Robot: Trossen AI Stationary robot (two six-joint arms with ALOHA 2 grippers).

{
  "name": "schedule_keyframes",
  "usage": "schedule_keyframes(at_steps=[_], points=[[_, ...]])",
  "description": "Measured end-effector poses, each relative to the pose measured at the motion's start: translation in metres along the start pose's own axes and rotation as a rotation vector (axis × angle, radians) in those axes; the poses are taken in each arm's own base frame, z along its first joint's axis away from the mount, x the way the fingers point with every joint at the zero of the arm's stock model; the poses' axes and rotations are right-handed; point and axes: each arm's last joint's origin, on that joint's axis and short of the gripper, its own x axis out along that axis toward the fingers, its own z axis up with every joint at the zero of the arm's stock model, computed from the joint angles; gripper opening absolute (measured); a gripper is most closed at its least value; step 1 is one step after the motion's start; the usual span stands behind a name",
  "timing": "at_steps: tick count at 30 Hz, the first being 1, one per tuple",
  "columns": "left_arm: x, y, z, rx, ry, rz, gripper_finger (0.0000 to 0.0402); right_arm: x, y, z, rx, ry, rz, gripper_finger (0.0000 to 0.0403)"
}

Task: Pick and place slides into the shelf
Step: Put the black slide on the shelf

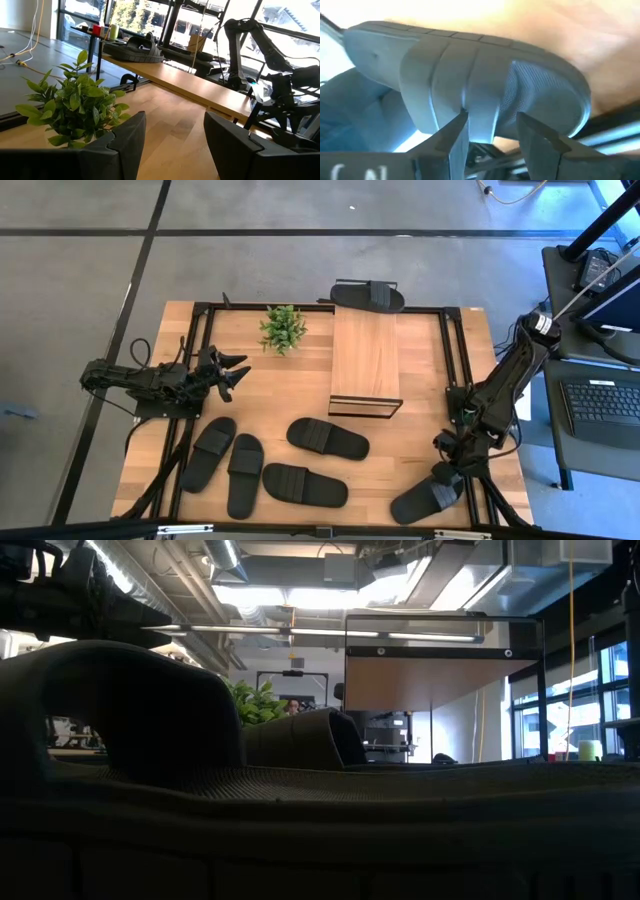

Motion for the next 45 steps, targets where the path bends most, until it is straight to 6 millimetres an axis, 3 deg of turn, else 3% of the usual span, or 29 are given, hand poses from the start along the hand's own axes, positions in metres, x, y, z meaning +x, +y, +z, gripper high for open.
schedule_keyframes(at_steps=[20,28,33,45], points=[[0.000,0.000,0.000,-0.001,0.000,0.000,0.0195,0.021,0.026,0.017,-0.144,-0.022,0.127,0.0163],[0.000,-0.001,0.000,-0.205,0.004,-0.018,0.0195,0.028,0.028,0.017,-0.185,-0.018,0.130,0.0163],[-0.001,-0.006,-0.001,-0.206,0.076,-0.195,0.0195,0.028,0.030,0.016,-0.206,-0.010,0.150,0.0163],[0.000,-0.005,-0.001,-0.203,0.066,-0.172,0.0195,0.029,0.032,0.016,-0.252,-0.008,0.164,0.0163]])
